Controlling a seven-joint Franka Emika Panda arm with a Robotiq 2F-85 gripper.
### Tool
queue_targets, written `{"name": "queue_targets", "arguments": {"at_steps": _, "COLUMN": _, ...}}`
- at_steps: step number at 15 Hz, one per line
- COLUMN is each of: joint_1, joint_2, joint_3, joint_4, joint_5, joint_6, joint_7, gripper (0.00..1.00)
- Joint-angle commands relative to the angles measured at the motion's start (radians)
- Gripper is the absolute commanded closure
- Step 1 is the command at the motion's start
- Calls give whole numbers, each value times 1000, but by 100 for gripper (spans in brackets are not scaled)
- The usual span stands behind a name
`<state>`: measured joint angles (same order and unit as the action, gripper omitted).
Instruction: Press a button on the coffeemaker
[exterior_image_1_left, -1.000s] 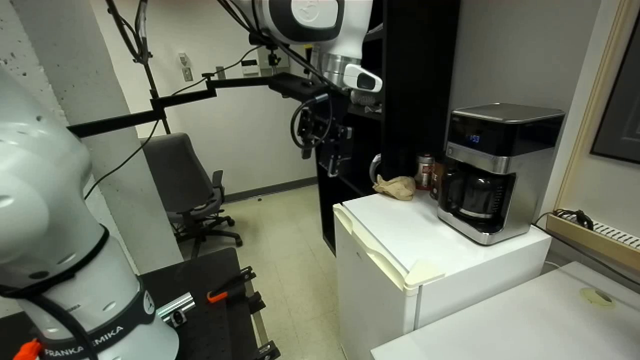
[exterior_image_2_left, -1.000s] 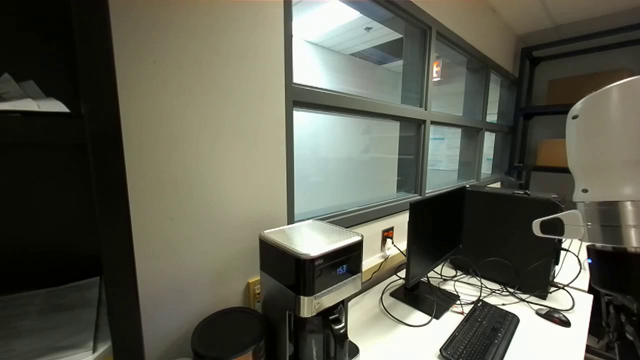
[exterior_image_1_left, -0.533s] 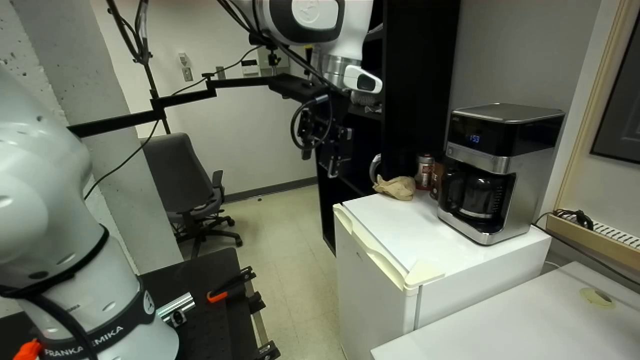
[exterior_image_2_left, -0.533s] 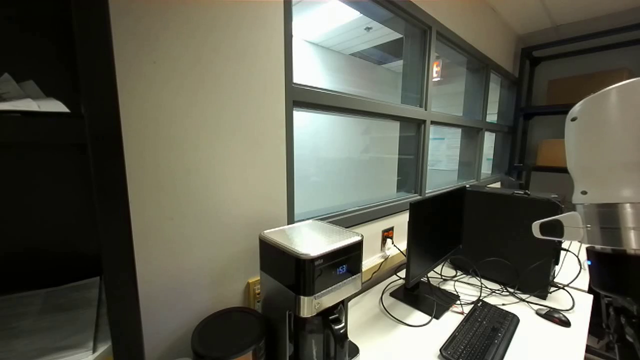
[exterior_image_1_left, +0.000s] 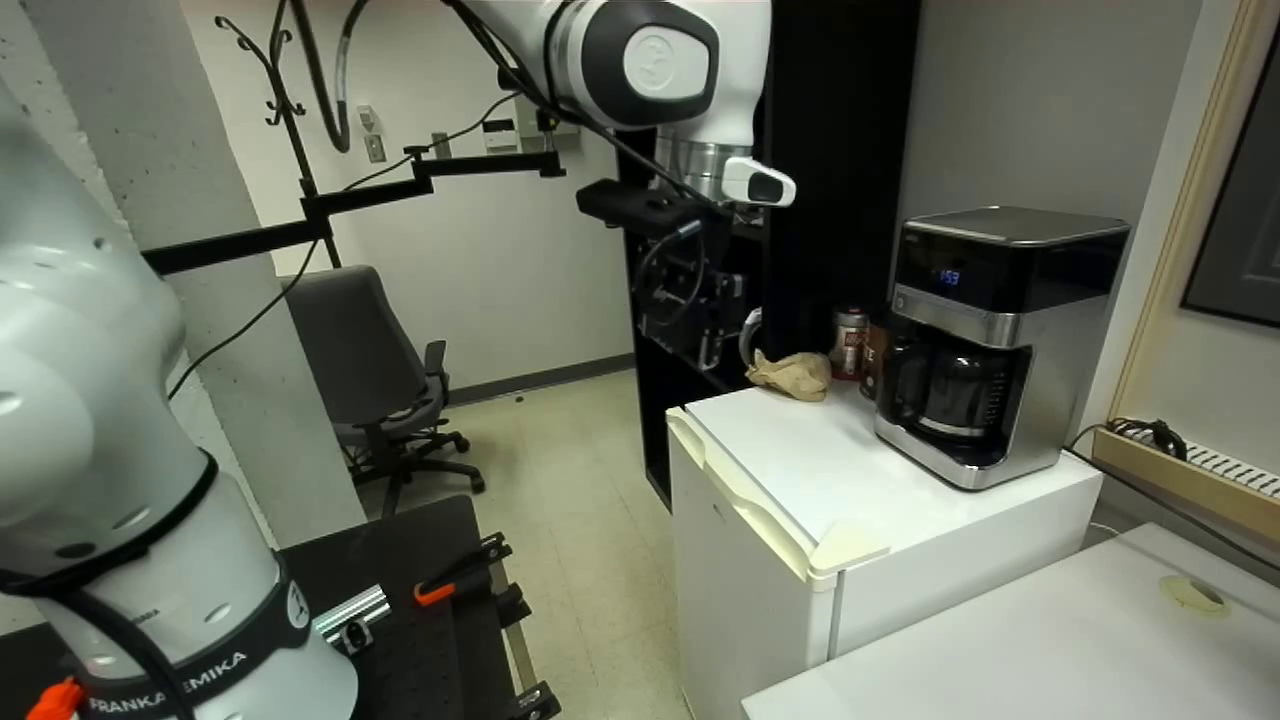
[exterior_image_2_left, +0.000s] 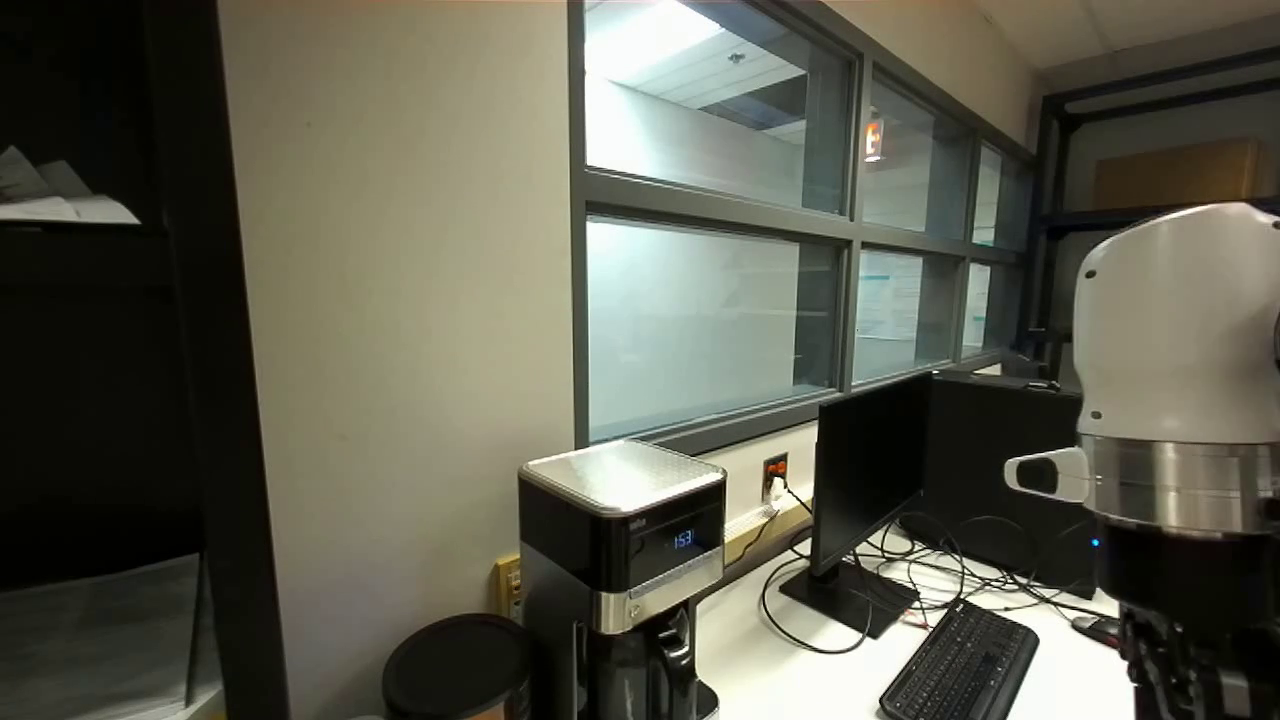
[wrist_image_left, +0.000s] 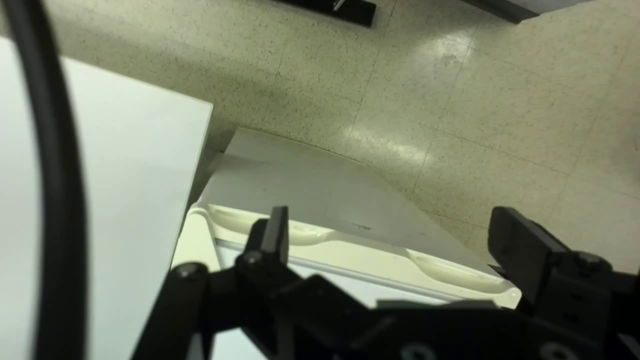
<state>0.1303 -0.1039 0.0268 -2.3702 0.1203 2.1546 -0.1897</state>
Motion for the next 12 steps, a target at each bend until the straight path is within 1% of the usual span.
{"name": "queue_targets", "arguments": {"at_steps": 1, "joint_1": -14, "joint_2": 117, "joint_3": 26, "joint_4": 81, "joint_5": -57, "joint_6": 94, "joint_7": 6, "gripper": 2}}
{"name": "queue_targets", "arguments": {"at_steps": 2, "joint_1": -12, "joint_2": 145, "joint_3": 30, "joint_4": 98, "joint_5": -70, "joint_6": 118, "joint_7": 4, "gripper": 26}}
{"name": "queue_targets", "arguments": {"at_steps": 4, "joint_1": -12, "joint_2": 197, "joint_3": 37, "joint_4": 135, "joint_5": -97, "joint_6": 165, "joint_7": 11, "gripper": 28}}
{"name": "queue_targets", "arguments": {"at_steps": 6, "joint_1": -9, "joint_2": 250, "joint_3": 44, "joint_4": 175, "joint_5": -138, "joint_6": 213, "joint_7": 23, "gripper": 41}}
{"name": "queue_targets", "arguments": {"at_steps": 9, "joint_1": 0, "joint_2": 316, "joint_3": 48, "joint_4": 226, "joint_5": -219, "joint_6": 299, "joint_7": 54, "gripper": 66}}
{"name": "queue_targets", "arguments": {"at_steps": 12, "joint_1": 31, "joint_2": 373, "joint_3": 25, "joint_4": 271, "joint_5": -398, "joint_6": 414, "joint_7": 143, "gripper": 88}}
